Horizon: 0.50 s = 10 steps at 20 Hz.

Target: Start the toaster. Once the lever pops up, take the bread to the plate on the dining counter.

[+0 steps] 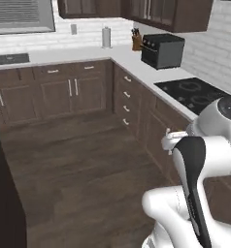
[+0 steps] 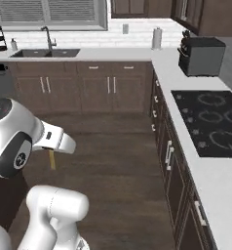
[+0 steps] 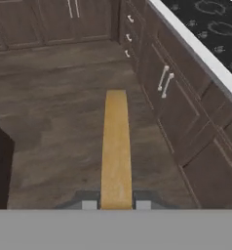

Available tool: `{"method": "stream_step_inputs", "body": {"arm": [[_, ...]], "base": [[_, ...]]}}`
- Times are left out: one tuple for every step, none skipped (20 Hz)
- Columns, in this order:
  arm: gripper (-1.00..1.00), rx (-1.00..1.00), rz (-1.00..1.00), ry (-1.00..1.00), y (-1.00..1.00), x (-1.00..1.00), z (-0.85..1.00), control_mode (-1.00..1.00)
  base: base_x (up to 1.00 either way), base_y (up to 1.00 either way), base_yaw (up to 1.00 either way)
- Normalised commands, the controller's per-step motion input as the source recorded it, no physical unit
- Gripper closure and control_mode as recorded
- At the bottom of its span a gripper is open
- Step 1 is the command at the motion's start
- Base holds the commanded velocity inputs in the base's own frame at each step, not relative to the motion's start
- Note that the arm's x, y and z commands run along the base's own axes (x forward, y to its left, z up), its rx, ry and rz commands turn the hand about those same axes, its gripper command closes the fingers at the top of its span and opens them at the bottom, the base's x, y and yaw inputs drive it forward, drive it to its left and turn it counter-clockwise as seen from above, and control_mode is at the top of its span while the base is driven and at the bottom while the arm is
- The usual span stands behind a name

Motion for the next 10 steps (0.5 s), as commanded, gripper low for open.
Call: {"method": "stream_step_inputs", "body": {"arm": [[1.00, 0.00, 0.00, 0.00, 0.00, 0.00, 0.00, 1.00], [1.00, 0.00, 0.00, 0.00, 0.00, 0.00, 0.00, 1.00], [1.00, 0.00, 0.00, 0.00, 0.00, 0.00, 0.00, 1.00], [1.00, 0.00, 0.00, 0.00, 0.00, 0.00, 0.00, 1.00], [1.00, 0.00, 0.00, 0.00, 0.00, 0.00, 0.00, 1.00], [1.00, 0.00, 0.00, 0.00, 0.00, 0.00, 0.00, 1.00], [1.00, 0.00, 0.00, 0.00, 0.00, 0.00, 0.00, 1.00], [1.00, 0.00, 0.00, 0.00, 0.00, 0.00, 0.00, 1.00], [1.00, 0.00, 0.00, 0.00, 0.00, 0.00, 0.00, 1.00], [1.00, 0.00, 0.00, 0.00, 0.00, 0.00, 0.00, 1.00]], "base": [[0.00, 0.18, 1.00], [-0.02, 0.16, 1.00], [-0.04, 0.13, 1.00], [-0.04, 0.10, 1.00], [-0.08, 0.04, 1.00], [-0.09, 0.03, 1.00], [-0.09, 0.00, 1.00], [-0.08, 0.00, 1.00], [-0.06, 0.00, 1.00], [-0.07, 0.00, 1.00]]}}
